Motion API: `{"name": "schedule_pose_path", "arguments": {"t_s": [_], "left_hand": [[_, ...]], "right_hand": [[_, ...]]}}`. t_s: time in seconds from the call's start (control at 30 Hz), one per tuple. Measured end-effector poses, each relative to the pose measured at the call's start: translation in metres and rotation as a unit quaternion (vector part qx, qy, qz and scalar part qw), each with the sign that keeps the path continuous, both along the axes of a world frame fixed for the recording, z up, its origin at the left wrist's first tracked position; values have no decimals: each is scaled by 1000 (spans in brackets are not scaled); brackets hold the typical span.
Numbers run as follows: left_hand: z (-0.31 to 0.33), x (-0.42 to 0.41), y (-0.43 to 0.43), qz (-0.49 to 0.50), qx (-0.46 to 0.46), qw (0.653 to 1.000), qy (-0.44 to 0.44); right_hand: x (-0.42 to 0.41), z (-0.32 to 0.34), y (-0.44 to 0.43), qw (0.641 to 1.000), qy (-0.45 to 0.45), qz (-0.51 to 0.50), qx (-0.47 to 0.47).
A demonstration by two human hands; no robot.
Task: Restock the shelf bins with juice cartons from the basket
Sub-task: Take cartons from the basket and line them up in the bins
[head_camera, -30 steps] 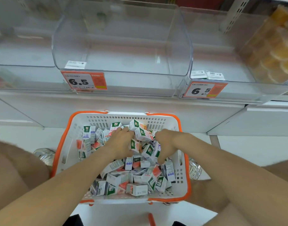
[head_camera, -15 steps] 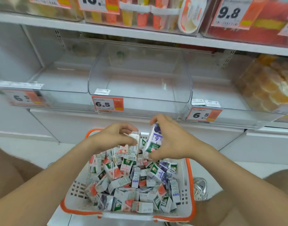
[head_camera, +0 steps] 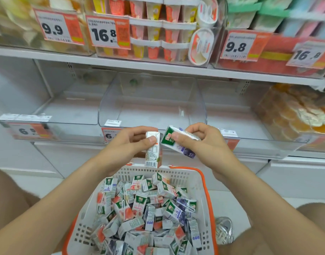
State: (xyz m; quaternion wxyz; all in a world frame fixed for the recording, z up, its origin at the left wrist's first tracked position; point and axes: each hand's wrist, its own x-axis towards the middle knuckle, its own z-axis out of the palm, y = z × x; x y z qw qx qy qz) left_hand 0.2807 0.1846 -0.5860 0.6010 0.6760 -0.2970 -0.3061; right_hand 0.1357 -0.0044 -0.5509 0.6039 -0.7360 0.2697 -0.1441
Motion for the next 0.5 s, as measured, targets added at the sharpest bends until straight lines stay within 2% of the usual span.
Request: {"name": "schedule_pose_path", "arguments": {"t_s": [0.1, 0.2, 0.27, 0.33, 0.4, 0.5], "left_hand": [[11, -4, -15, 29, -35, 998, -46], [21, -14, -36, 53, -62, 994, -79], [23, -22, -52, 70, -70, 989, -105], [25, -30, -68, 74, -70, 986, -132], [25, -38, -82, 69, -68, 985, -144], [23, -46, -99, 62, -67, 985, -149]], "right_hand": [[0, 13, -11, 996, -33, -52, 67], [-6, 26, -29, 998, -29, -53, 19], [-13, 35, -44, 998, -36, -39, -46], [-23, 44, -63, 984, -57, -38, -162], [-34, 50, -84, 955, -64, -65, -282], [-50, 50, -120, 905, -13, -125, -406]]}}
